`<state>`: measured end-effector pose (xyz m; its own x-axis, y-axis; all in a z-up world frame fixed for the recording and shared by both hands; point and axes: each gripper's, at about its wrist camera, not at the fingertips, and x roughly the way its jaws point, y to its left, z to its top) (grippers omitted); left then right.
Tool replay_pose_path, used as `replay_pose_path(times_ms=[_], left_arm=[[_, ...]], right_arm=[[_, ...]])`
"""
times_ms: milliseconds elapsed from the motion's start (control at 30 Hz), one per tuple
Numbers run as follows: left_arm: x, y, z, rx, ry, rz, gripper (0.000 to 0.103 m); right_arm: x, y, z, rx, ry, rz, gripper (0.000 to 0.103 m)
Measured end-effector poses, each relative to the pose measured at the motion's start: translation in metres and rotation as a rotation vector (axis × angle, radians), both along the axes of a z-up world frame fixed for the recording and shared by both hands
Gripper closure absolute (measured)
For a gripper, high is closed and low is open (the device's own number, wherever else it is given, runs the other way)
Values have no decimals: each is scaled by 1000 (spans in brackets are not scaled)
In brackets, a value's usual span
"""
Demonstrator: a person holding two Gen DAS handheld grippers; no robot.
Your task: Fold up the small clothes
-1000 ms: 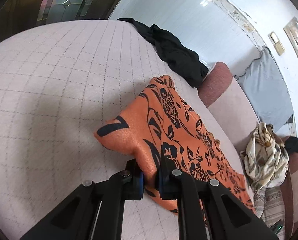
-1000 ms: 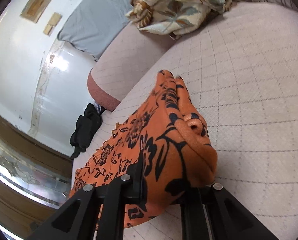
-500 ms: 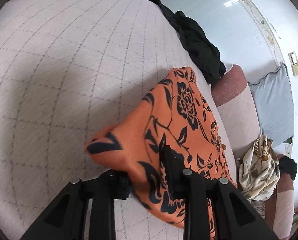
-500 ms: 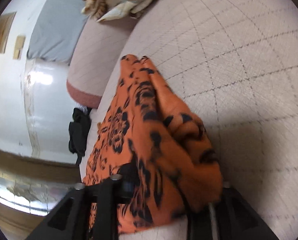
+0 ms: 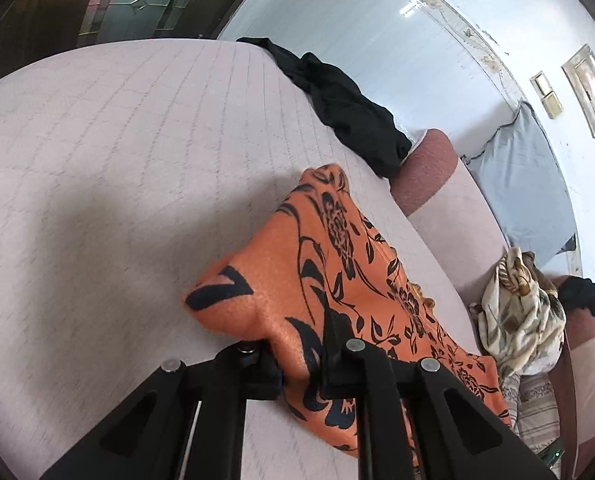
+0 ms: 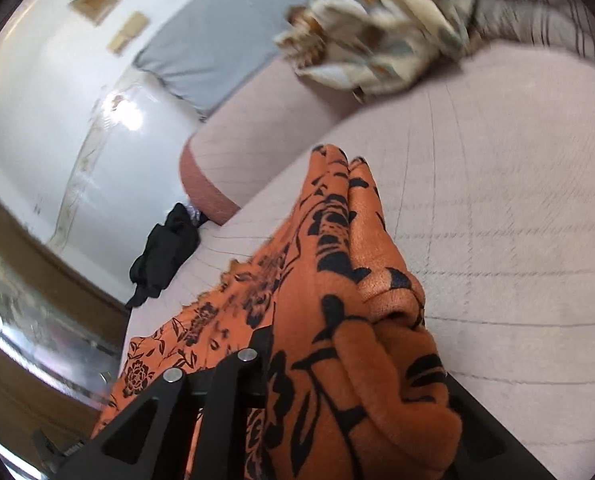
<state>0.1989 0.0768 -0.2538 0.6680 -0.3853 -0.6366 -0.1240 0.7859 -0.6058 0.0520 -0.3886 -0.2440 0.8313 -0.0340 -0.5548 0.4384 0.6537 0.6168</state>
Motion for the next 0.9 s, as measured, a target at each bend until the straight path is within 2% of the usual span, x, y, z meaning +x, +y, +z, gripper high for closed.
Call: replay_pose_path(times_ms=[133,200,300,367,400,433,533,567,600,667,733,767,833,900], left_arm=[[-31,12,-6,-17,49,-32,90],[-43,13,-10,-10,68,-50,90],[-47,12,-21,20,124,-65,89],[-44,15,-25,-3,146,-67,88],[-44,16,-26,-6,155,-67,84],[-46,20,-26,-2,165,-63,82],[-57,35,-20,27,157,-32,77],[-61,38,-17,41,145,-20,76],[-64,42,-13,61,128,-7,73],[-69,49,-5,123,94,32,73],[-76,53,9,232,31,92,73],[-80,52,20,288,-27,114,73],[-84,44,32,355,-104,118,64],[-86,28,37,418,-144,95,42]], right_arm=[[-32,2,11,-8,1,11,88],[-46,-1,6,17,23,14,88],[-59,-4,-15,71,105,34,88],[-62,-9,-30,130,157,49,84],[-64,-13,-37,173,175,44,83],[-69,-21,-43,247,192,35,78],[-89,-37,-47,373,180,-1,67],[-96,-41,-46,385,176,-17,66],[-105,-50,-41,386,169,-32,64],[-118,-64,-30,342,171,-86,45],[-136,-77,-11,245,140,-169,45],[-141,-81,-3,212,112,-190,45],[-144,-83,14,149,73,-193,45],[-137,-78,27,86,53,-163,48]])
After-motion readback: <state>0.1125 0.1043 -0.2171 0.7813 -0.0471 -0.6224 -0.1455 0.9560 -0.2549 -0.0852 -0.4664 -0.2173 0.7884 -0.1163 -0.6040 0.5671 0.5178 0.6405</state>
